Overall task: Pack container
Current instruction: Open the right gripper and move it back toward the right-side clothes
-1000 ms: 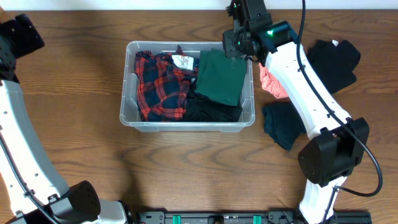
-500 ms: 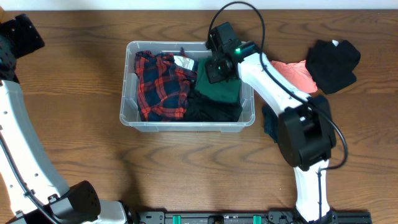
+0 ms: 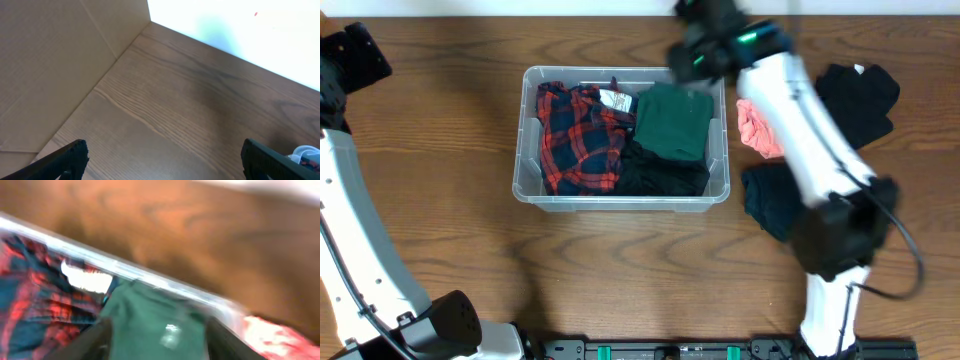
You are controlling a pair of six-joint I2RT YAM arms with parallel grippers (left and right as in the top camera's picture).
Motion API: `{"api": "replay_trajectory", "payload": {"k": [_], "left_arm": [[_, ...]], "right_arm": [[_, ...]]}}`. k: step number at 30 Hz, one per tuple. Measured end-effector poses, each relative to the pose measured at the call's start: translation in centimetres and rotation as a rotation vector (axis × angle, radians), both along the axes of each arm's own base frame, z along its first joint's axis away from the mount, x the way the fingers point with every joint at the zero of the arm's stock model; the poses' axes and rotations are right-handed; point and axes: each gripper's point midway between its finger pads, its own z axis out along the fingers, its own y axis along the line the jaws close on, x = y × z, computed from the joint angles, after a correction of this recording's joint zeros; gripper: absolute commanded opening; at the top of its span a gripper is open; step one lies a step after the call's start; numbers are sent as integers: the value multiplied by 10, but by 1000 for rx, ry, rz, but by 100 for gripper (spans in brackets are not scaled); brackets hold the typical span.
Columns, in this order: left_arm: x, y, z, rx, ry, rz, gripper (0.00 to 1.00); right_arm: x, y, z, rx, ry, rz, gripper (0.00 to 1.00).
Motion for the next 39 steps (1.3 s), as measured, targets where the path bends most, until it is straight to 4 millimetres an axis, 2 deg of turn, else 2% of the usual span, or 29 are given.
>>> {"api": "replay_trajectory", "payload": {"k": [2,4,6,8,12,15,17,20,22,29,31,32,34,39], "left_arm": [[0,0,0,0,0,0,98],[0,0,0,0,0,0,98],[0,0,0,0,0,0,98],[0,0,0,0,0,0,98],[0,0,0,0,0,0,98],[0,0,0,0,0,0,98],[0,0,0,0,0,0,98],[0,0,0,0,0,0,98],[0,0,0,0,0,0,98],[0,0,0,0,0,0,98],[0,0,0,0,0,0,98],[0,0,0,0,0,0,98],[0,0,0,0,1,0,98],[0,0,0,0,0,0,98]], "right_arm": [[2,-43,34,29,-43,-84,85],[0,-103,60,51,-61,-197,91],[-3,-160,67,70,-46,-318,95],[-10,-220,57,98,6,-440,96],[-22,-314,18,174,111,-624,96],[-34,-365,-19,227,191,-730,95],[-43,-391,-46,262,247,-783,95],[-51,-413,-83,304,322,-823,97],[-51,-418,-106,323,359,-819,97],[-28,-418,-189,375,410,-731,97],[-22,-416,-205,404,409,-706,95],[-18,-413,-211,426,402,-689,94],[-8,-410,-207,463,361,-653,93],[1,-396,-208,540,340,-590,88]]}}
